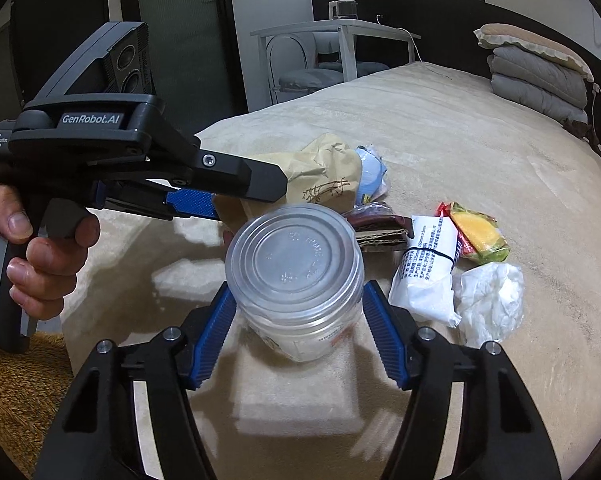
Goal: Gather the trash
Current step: 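Grasp the clear plastic jar with the right tool while the left tool grasps the brown paper bag, then carry the jar and paper bag down over the black bin with both tools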
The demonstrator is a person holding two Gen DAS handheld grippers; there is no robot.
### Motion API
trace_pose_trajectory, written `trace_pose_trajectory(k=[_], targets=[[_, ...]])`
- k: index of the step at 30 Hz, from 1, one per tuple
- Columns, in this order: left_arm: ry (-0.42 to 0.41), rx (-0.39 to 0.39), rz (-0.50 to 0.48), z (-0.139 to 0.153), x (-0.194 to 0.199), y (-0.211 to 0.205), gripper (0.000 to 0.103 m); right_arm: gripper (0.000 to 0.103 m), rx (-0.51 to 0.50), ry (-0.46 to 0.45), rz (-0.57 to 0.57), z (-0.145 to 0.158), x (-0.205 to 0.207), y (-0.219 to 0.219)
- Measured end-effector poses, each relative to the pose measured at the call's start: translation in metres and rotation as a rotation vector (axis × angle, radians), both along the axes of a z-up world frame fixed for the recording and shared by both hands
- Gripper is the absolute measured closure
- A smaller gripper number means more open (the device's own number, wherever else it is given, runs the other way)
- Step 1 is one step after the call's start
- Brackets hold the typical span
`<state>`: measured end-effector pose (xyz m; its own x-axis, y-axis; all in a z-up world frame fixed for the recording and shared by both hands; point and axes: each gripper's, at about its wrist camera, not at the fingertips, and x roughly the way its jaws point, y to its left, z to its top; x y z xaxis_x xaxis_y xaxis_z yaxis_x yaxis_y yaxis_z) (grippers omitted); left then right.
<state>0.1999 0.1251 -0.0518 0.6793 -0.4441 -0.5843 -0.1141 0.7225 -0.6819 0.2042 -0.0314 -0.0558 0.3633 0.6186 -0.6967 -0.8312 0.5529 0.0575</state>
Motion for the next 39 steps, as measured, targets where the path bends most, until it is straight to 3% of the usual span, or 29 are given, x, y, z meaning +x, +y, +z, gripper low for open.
trace_pose_trajectory(k=[18,29,39], targets=[[-0.090,-0.002,0.001,0.022,-0.046,-0.016,0.046,0.038,0.055,-0.004,-0.056,0.025,-0.020,-0.037],[-0.126,0.008,0.004,0.032,-0.085,-0.033,0.046,0.038,0.110,-0.018,-0.103,0.042,-0.056,-0.081],[-0.173,0.081,-0.033,0.034,-0.133,-0.061,0.046,0.038,0.149,0.004,-0.133,0.049,-0.094,-0.121]])
